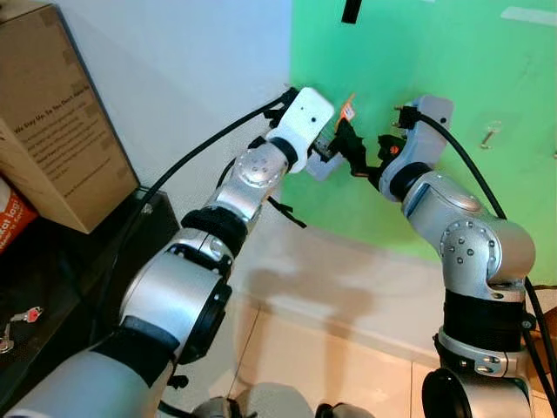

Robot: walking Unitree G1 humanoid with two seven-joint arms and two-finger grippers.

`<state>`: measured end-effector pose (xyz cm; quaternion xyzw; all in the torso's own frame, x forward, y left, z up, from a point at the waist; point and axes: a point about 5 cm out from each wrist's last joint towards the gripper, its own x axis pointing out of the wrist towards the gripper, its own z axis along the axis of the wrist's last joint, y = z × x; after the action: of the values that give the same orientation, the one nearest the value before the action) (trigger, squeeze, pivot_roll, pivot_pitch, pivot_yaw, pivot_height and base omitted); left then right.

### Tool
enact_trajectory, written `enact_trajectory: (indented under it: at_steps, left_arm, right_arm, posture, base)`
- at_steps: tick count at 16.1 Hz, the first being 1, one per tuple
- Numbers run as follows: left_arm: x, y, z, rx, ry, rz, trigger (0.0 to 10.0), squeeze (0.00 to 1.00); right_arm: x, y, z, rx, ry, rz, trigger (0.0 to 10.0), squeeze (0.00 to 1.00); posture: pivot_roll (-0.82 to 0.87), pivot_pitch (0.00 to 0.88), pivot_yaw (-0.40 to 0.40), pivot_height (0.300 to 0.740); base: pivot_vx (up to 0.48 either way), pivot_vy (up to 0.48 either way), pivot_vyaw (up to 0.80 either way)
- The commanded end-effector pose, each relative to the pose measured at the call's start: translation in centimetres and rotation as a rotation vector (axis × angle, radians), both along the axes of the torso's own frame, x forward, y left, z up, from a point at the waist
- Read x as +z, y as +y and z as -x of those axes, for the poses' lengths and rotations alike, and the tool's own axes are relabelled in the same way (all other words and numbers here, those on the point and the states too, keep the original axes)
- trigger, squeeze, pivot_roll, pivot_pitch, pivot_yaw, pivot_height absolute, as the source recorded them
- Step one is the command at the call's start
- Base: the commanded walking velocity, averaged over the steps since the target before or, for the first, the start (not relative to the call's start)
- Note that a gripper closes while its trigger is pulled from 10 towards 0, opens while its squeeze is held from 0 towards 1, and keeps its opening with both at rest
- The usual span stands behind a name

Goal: Hang keys on a hook

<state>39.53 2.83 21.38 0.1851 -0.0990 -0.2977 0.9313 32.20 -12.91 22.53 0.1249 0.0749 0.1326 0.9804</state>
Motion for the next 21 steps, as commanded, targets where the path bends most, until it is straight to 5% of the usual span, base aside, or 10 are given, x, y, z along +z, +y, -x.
enact_trajectory:
  at_steps: [1,6,9,13,19,21]
  left_arm:
    - [1.6,-0.2,-0.4,0.035,-0.028,0.021,10.0,0.00]
    - [4.1,-0.2,-0.9,0.067,-0.101,-0.005,10.0,0.00]
    - [5.5,-0.1,-1.1,0.048,-0.088,0.064,10.0,0.00]
    - [5.8,-0.4,-0.9,-0.021,-0.083,0.071,10.0,0.00]
    - [8.1,0.0,-0.5,-0.182,-0.086,0.259,10.0,0.00]
    - [8.1,0.1,-0.5,-0.223,-0.075,0.258,10.0,0.00]
  right_arm:
    - [0.2,1.0,0.6,0.066,-0.002,-0.004,10.0,0.00]
    - [-0.9,1.4,1.2,0.074,0.050,0.064,10.0,0.00]
    - [-1.9,1.0,1.3,0.048,0.094,0.088,10.0,0.00]
    - [-2.2,0.9,1.5,0.045,0.106,0.117,10.0,0.00]
    - [-2.0,0.7,1.3,0.033,0.095,0.137,10.0,0.00]
    - [-2.0,0.7,1.3,0.031,0.092,0.140,10.0,0.00]
  posture:
    - [-0.24,0.098,0.025,0.740]
    - [-0.24,0.102,0.021,0.740]
    - [-0.24,0.103,0.021,0.740]
    - [-0.23,0.104,0.022,0.740]
    - [-0.23,0.105,0.018,0.740]
    - [-0.23,0.102,0.016,0.740]
  base:
    - [0.000,0.000,0.00]
    - [0.000,0.000,0.00]
    - [0.000,0.000,0.00]
    - [0.000,0.000,0.00]
    - [0.000,0.000,0.00]
    - [0.000,0.000,0.00]
